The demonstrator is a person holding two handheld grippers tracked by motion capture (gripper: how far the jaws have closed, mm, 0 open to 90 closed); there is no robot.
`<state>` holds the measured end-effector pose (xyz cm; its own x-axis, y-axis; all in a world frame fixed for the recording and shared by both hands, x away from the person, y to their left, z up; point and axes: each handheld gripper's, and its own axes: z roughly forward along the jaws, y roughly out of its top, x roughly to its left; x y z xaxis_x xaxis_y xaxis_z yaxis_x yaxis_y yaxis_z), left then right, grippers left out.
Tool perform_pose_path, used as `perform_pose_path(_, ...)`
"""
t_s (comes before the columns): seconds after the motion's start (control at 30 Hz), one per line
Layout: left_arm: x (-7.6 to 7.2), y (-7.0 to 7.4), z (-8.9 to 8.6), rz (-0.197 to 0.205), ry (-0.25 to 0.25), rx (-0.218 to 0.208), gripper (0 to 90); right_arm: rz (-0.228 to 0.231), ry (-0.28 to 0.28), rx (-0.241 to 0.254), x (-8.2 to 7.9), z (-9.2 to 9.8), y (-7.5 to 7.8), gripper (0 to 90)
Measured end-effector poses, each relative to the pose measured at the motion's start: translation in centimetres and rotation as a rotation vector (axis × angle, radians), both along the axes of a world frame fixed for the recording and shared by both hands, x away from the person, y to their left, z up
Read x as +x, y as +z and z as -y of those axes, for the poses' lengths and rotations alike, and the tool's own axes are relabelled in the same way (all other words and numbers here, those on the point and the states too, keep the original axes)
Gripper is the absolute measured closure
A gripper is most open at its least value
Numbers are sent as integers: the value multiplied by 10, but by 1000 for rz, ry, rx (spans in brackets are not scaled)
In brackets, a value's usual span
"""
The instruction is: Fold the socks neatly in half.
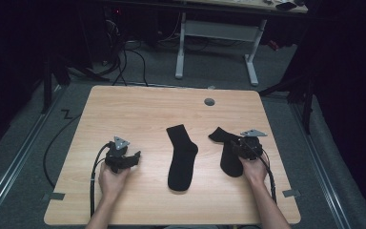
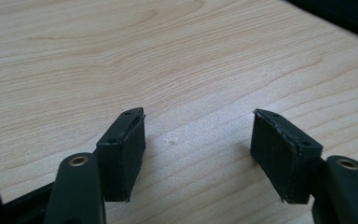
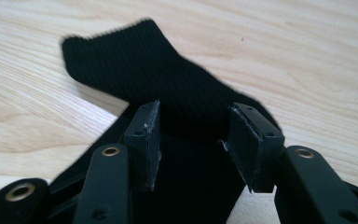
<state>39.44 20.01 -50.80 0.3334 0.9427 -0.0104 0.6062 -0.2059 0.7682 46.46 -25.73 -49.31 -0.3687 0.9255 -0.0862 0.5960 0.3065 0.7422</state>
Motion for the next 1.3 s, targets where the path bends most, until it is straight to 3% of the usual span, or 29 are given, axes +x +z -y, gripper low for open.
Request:
perform_pose_path(0.07,0,0,0,-1,0,-1,357,-22,-1,-10,3,0,-5,540)
perform_pose_path(0.1,0,0,0,0,0,4,357,-22,5,9,4,2,-6,544)
perform_pose_path(0.13,0,0,1,0,0,9,357,-32,5,33,5,4,-7,569)
perform_pose_path(0.17,0,0,2,0,0,20,355,-37,15,58,4,7,-7,660)
perform_pose_path(0.23,0,0,2,0,1,18,355,-41,19,57,4,7,-6,689)
perform_pose_path(0.27,0,0,2,0,1,17,356,-61,25,46,3,7,-4,753)
perform_pose_path(0.3,0,0,2,0,2,19,356,-61,25,46,3,7,-4,753)
perform_pose_path(0.37,0,0,2,-1,7,18,354,-68,40,32,0,6,-3,834)
perform_pose_path(0.53,0,0,2,-1,5,18,350,-65,44,21,-1,4,-3,857)
perform_pose_path(0.77,0,0,2,-1,5,17,346,-61,62,63,-6,6,-2,865)
perform_pose_path(0.97,0,0,2,-1,5,18,341,-12,92,94,-18,8,19,867)
perform_pose_path(1.3,0,0,2,-1,3,17,339,46,129,106,-28,5,40,869)
